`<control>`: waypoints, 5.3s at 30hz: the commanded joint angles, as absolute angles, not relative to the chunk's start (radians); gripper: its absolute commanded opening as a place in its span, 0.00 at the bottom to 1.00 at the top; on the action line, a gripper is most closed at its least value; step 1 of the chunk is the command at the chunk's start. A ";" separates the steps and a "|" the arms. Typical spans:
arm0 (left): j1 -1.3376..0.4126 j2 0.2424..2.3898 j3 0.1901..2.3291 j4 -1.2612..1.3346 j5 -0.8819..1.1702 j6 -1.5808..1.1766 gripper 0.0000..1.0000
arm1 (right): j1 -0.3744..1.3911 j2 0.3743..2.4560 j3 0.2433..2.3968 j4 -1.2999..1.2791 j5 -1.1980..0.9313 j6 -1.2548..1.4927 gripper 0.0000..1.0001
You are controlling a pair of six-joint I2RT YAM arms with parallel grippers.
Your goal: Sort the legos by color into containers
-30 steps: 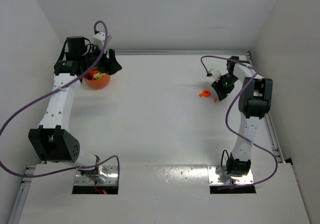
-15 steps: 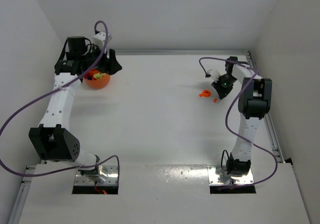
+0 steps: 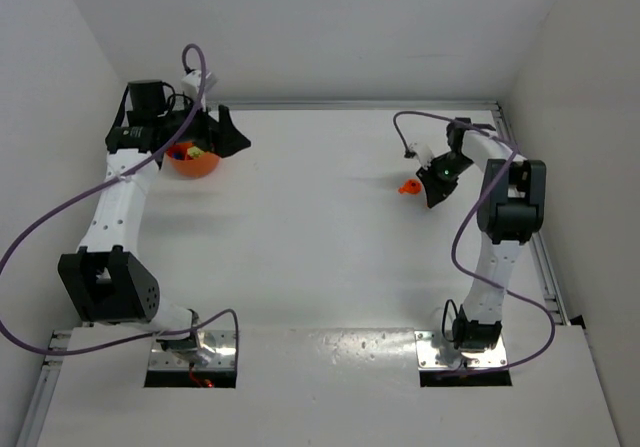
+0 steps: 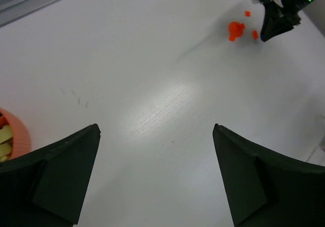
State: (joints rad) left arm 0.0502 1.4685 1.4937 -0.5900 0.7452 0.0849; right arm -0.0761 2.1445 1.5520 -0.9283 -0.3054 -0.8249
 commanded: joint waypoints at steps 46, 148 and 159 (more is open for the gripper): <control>-0.577 1.497 1.164 0.094 0.634 -0.140 0.60 | 0.156 1.755 1.169 -0.118 -1.551 0.914 0.03; -0.644 1.516 1.204 0.084 0.684 -0.150 0.00 | 0.175 1.819 1.121 -0.028 -1.551 0.983 0.44; -0.578 1.441 1.152 -0.049 0.706 -0.077 0.00 | 0.101 1.833 1.201 -0.071 -1.503 0.905 0.55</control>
State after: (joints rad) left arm -0.6197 1.5089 1.1564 -0.0059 0.6823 -0.1287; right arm 0.1444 1.8523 1.1519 -0.0719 -1.4750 0.9539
